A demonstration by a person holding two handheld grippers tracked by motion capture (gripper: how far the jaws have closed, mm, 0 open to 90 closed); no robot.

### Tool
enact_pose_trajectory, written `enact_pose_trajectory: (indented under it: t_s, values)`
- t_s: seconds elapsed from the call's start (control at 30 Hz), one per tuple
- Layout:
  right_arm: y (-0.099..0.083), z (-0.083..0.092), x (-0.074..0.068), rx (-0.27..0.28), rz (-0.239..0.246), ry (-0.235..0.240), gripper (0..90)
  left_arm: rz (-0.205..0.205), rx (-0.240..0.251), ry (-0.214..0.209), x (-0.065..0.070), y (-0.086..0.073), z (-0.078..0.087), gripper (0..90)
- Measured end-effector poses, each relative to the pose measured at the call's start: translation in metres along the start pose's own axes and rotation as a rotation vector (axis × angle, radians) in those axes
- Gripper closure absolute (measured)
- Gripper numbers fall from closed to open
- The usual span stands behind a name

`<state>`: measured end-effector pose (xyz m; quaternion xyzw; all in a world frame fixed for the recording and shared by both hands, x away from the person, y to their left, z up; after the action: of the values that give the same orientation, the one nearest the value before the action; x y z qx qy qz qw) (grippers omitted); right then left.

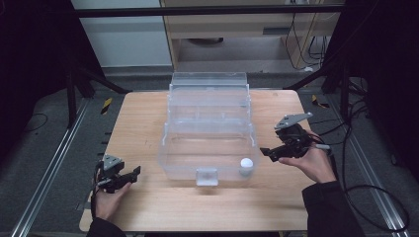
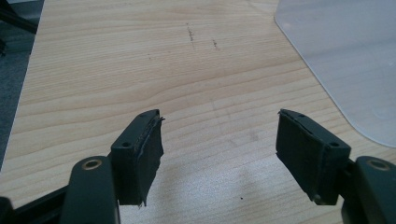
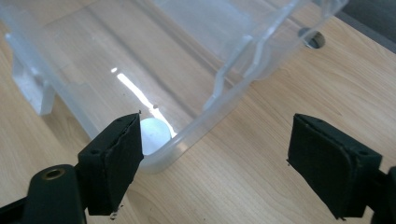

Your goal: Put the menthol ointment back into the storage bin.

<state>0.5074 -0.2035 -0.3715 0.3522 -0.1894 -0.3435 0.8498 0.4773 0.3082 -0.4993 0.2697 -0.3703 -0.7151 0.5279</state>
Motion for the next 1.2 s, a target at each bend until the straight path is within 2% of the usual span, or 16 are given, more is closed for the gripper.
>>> enact_pose_trajectory:
  t_s: [0.07, 0.33, 0.57, 0.67, 0.83, 0.9, 0.97, 1.2]
  values:
    - [-0.007, 0.003, 0.003, 0.020, -0.032, -0.014, 16.4, -0.001, 0.000, -0.001, 0.000, 0.000, 0.000, 31.3]
    - [-0.030, 0.001, 0.010, 0.038, -0.077, -0.066, 15.3, -0.002, 0.007, -0.005, 0.001, 0.001, 0.001, 32.1]
    - [-0.047, 0.000, 0.011, 0.109, -0.155, -0.101, 13.3, 0.001, 0.018, -0.007, 0.001, 0.001, 0.003, 33.7]
    - [-0.057, 0.000, 0.012, 0.137, -0.183, -0.135, 13.4, 0.006, 0.025, -0.006, 0.001, 0.002, 0.004, 34.2]
    - [-0.077, -0.003, 0.016, 0.200, -0.263, -0.165, 12.7, 0.007, 0.024, -0.006, 0.000, 0.002, 0.004, 35.6]
    - [-0.083, -0.005, 0.017, 0.202, -0.281, -0.171, 12.6, 0.008, 0.027, -0.005, 0.000, 0.002, 0.005, 36.4]
    - [-0.091, -0.009, 0.021, 0.171, -0.297, -0.188, 11.6, 0.008, 0.033, -0.004, 0.000, 0.002, 0.006, 37.3]
    - [-0.113, -0.018, 0.029, 0.191, -0.329, -0.243, 10.3, 0.015, 0.041, 0.000, -0.003, 0.002, 0.006, 41.6]
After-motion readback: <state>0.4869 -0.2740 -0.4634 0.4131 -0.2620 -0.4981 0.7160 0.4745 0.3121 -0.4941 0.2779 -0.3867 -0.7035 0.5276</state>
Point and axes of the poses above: each handheld gripper's, and its own axes: z roughly backward along the jaws, y roughly out of its top, x roughly to its right, the point moved 3 cm from there along -z, roughly forward along the jaws, and after that the axes turned 3 degrees about x, right-handed, at the moved point
